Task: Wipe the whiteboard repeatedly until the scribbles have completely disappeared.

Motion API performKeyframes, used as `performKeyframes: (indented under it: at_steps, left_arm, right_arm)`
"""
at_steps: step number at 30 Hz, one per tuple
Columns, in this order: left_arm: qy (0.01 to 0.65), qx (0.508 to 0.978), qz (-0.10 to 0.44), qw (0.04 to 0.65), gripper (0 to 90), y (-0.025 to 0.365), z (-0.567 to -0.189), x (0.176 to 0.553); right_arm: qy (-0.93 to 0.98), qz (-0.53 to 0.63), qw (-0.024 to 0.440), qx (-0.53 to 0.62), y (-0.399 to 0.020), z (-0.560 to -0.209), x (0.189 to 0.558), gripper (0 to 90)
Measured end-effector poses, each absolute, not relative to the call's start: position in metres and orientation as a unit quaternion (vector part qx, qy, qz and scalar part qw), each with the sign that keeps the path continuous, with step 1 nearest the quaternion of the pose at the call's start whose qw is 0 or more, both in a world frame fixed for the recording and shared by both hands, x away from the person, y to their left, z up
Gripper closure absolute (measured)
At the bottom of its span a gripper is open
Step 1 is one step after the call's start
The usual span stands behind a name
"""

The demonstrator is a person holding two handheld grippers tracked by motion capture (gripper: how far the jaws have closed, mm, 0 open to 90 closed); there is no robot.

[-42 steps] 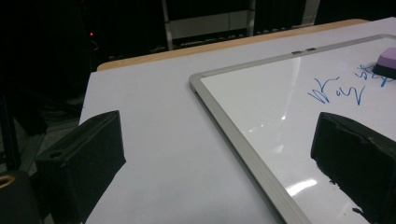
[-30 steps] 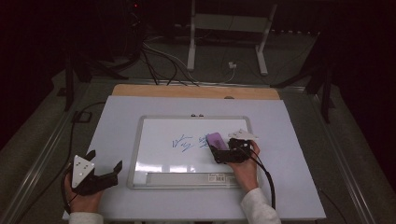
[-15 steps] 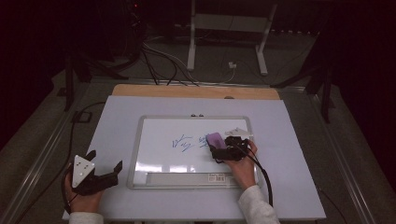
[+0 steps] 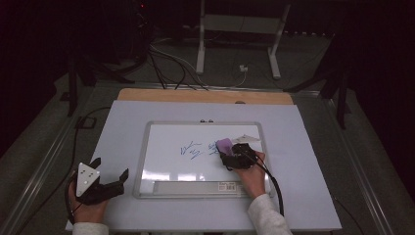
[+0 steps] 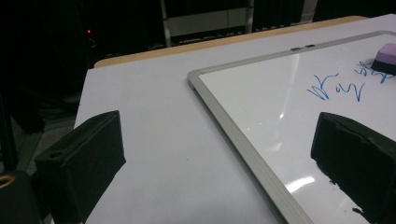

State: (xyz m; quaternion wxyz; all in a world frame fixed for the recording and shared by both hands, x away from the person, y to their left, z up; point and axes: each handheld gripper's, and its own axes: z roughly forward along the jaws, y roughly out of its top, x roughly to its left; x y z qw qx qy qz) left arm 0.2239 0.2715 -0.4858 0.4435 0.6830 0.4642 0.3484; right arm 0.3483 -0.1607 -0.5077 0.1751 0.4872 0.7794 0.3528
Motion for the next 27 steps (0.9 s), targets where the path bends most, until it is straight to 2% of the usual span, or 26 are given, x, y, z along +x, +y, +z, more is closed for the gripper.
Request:
performKeyframes:
  at_steps: [9,22,27]
  left_arm:
    - [0.464,0.682,0.349,0.444,3.7,0.272,-0.486,0.224]
    - [0.465,0.681,0.350,0.444,3.7,0.273,-0.485,0.223]
    - [0.465,0.682,0.349,0.444,3.7,0.272,-0.486,0.224]
  right_arm:
    - [0.780,0.340,0.181,0.492,-0.161,-0.506,0.350,40.4]
    - [0.745,0.304,0.223,0.550,-0.190,-0.504,0.365,40.6]
    - [0.741,0.303,0.220,0.558,-0.195,-0.504,0.367,40.7]
